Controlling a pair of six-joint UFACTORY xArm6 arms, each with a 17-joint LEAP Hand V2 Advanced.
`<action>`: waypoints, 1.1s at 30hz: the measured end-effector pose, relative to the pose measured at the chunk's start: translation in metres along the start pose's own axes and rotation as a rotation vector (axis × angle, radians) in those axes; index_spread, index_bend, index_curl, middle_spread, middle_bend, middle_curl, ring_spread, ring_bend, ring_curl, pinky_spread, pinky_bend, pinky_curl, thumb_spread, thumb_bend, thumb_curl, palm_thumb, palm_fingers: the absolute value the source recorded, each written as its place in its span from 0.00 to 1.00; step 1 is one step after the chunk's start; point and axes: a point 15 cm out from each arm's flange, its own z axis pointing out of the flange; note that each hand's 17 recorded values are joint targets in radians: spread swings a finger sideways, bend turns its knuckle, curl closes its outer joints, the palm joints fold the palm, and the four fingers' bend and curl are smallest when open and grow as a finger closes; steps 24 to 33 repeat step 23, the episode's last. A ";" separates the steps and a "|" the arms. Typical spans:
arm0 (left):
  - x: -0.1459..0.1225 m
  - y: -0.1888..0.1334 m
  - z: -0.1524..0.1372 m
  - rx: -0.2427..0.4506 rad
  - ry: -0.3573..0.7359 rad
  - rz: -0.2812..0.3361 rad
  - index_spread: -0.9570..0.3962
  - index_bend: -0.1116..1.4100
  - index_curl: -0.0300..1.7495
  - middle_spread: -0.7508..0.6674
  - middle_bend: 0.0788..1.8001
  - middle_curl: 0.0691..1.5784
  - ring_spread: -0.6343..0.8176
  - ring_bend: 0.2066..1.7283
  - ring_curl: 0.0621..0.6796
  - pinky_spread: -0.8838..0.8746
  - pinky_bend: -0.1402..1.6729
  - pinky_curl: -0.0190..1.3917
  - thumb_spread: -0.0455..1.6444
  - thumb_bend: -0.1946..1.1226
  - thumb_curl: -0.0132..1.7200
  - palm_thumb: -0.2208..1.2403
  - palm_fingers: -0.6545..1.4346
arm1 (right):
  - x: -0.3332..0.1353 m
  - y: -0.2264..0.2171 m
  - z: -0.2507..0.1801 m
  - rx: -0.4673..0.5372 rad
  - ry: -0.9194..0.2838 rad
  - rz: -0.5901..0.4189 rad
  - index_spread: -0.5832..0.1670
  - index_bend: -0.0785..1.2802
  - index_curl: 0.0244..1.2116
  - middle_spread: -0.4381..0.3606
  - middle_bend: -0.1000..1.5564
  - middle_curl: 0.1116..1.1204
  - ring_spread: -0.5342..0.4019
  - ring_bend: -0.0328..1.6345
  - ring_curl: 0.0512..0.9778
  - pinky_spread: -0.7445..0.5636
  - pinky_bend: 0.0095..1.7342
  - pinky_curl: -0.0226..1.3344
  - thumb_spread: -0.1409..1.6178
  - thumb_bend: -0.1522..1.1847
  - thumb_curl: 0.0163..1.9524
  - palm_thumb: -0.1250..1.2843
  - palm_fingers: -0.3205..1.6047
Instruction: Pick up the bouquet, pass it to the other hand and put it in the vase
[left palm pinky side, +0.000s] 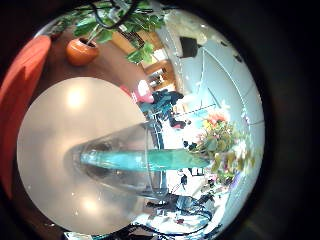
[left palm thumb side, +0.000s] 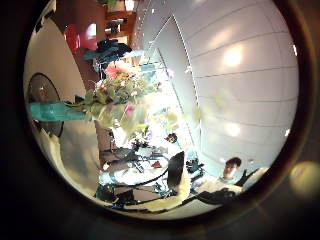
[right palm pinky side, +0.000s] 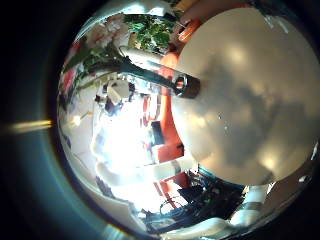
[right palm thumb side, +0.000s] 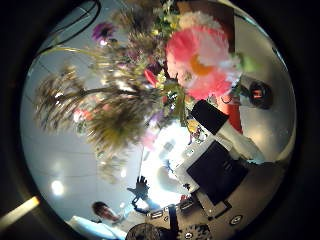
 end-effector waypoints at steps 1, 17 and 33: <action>0.007 0.003 -0.003 0.000 0.001 0.009 0.81 0.11 0.33 0.93 0.05 0.24 0.84 0.27 0.22 0.80 0.15 0.51 0.53 0.12 0.25 0.24 0.18 | 0.000 0.000 0.000 0.001 0.000 -0.001 0.33 0.20 0.29 0.51 0.20 0.24 0.69 0.36 0.12 0.95 0.38 0.17 0.67 0.10 0.27 0.63 0.38; 0.056 0.128 -0.010 -0.196 -0.392 -0.040 0.87 0.20 0.22 0.91 0.06 0.16 0.86 0.18 0.17 0.84 0.16 0.28 0.54 0.12 0.21 0.25 0.30 | 0.016 0.040 -0.058 -0.102 0.369 -0.012 0.36 0.19 0.30 0.44 0.20 0.25 0.75 0.35 0.11 0.96 0.37 0.13 0.67 0.10 0.27 0.63 0.39; 0.052 0.180 0.004 -0.405 -0.569 -0.127 0.88 0.22 0.23 0.90 0.07 0.16 0.86 0.17 0.17 0.83 0.17 0.24 0.53 0.12 0.21 0.24 0.31 | 0.031 0.071 -0.087 -0.155 0.583 0.014 0.34 0.21 0.31 0.48 0.27 0.28 0.69 0.38 0.11 0.96 0.31 0.10 0.70 0.10 0.27 0.62 0.45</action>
